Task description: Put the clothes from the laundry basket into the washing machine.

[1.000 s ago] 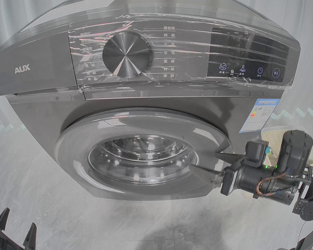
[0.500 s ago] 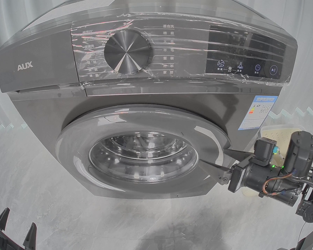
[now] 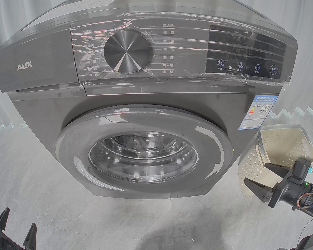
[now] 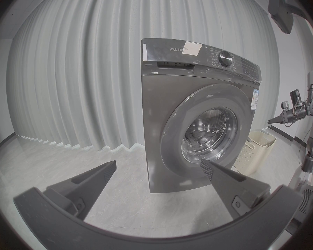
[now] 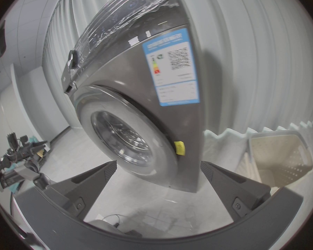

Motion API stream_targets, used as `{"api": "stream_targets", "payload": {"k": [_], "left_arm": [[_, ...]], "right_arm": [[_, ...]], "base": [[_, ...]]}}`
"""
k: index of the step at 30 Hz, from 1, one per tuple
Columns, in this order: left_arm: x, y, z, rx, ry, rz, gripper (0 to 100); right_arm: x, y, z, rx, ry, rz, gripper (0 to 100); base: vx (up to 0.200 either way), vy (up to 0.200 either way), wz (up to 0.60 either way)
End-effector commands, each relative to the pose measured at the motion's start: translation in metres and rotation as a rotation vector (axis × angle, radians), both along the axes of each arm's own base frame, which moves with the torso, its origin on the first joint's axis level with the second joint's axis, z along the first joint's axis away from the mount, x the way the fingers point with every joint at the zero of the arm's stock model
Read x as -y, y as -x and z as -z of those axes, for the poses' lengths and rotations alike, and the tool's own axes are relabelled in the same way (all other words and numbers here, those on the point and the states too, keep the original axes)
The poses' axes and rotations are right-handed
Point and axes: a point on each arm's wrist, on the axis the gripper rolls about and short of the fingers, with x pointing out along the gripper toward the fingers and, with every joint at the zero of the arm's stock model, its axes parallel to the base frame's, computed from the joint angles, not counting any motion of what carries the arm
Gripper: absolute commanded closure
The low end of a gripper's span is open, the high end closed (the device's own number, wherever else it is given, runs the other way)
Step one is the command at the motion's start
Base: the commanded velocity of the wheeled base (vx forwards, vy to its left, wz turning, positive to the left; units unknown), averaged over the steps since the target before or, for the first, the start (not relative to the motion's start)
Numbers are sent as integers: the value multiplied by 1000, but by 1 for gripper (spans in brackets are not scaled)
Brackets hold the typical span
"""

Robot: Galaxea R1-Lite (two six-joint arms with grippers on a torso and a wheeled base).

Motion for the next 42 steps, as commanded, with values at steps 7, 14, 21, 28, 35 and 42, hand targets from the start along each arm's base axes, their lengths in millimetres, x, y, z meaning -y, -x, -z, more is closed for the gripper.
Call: {"api": "stream_targets", "payload": {"k": [7,14,21,28,35,42], "left_arm": [[0,0,4,-1,0,-1,0],[0,0,4,-1,1,-1,0],[0,0,4,-1,1,-1,0],[0,0,5,-3,1,1,0],[0,0,4,-2,21,-4,0],[0,0,4,-2,27,-7,0]], "right_arm": [[49,36,1,99,40,233,0],[67,80,9,105,38,338,0],[76,137,38,193,32,471,0],[75,154,55,250,24,487,0],[74,154,55,251,23,415,0],[73,154,55,260,48,376,0]], "base": [[0,0,0],[0,0,0],[0,0,0],[0,0,0],[0,0,0],[0,0,0]]}}
